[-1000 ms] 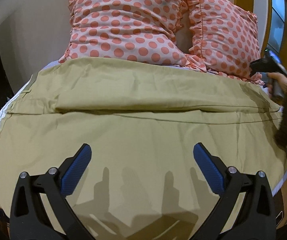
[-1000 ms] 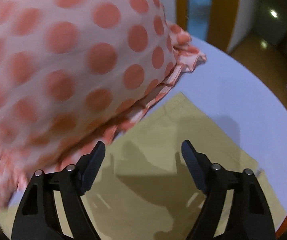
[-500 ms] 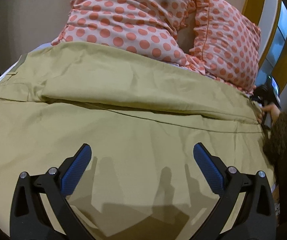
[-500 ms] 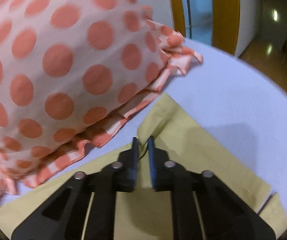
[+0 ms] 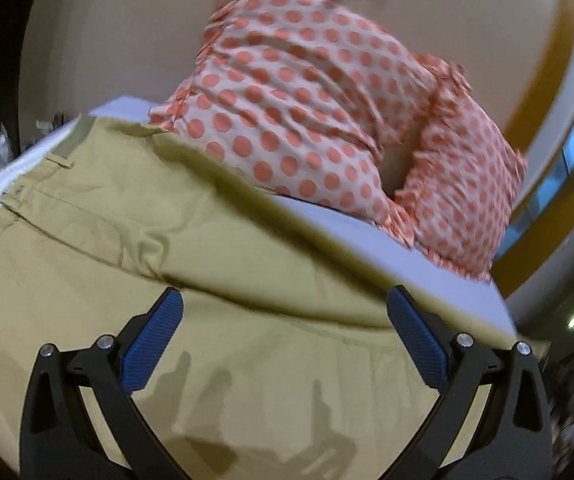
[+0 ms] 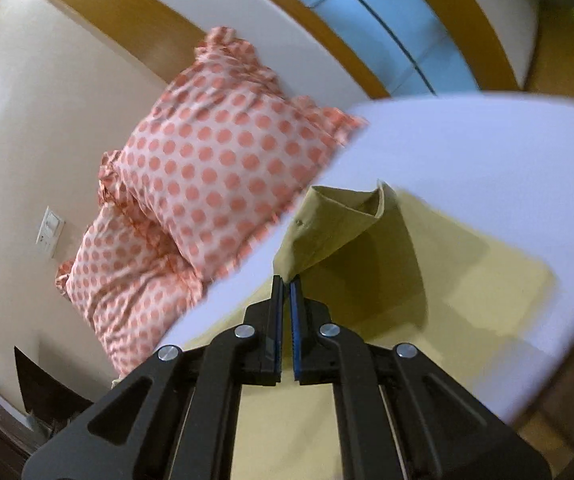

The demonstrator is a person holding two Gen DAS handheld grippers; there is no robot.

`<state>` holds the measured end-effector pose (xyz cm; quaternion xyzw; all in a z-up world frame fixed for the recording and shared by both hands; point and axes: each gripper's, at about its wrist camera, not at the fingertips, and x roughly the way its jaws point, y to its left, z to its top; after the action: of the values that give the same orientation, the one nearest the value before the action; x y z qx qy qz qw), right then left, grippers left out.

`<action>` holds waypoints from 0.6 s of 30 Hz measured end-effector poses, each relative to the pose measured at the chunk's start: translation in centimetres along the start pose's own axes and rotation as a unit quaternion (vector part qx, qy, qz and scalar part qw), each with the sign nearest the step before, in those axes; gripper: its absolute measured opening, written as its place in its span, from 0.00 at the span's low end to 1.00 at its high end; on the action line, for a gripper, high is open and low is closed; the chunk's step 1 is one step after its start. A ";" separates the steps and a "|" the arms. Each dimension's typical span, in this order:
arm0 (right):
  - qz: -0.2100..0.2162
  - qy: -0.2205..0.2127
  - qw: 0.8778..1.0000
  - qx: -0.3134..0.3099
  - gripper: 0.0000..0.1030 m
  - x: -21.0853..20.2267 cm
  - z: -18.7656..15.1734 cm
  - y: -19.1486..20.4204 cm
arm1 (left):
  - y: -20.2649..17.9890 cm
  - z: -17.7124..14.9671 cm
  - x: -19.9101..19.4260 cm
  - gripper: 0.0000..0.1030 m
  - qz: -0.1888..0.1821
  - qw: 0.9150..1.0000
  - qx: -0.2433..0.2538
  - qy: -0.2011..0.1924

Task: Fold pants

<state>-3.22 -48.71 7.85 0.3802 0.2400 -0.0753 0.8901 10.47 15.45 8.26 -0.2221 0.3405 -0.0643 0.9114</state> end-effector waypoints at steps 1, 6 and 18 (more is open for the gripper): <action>-0.002 0.010 1.000 0.011 0.03 -0.2 -0.8 -0.9 | 0.5 0.8 0.9 0.98 -0.003 1.000 -0.012 0.012; -0.001 0.013 1.000 0.019 0.03 -0.4 -1.8 -1.6 | 1.9 4.3 6.6 0.97 0.032 0.997 -0.041 0.059; 0.014 0.005 1.000 0.022 0.03 0.3 -0.4 -1.5 | 6.2 8.0 15.6 0.02 0.022 0.982 -0.143 0.119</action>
<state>-3.55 -49.46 6.57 0.4034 0.2371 -0.0663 0.8813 27.31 19.68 1.57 -0.3333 0.4569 -0.0210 0.8245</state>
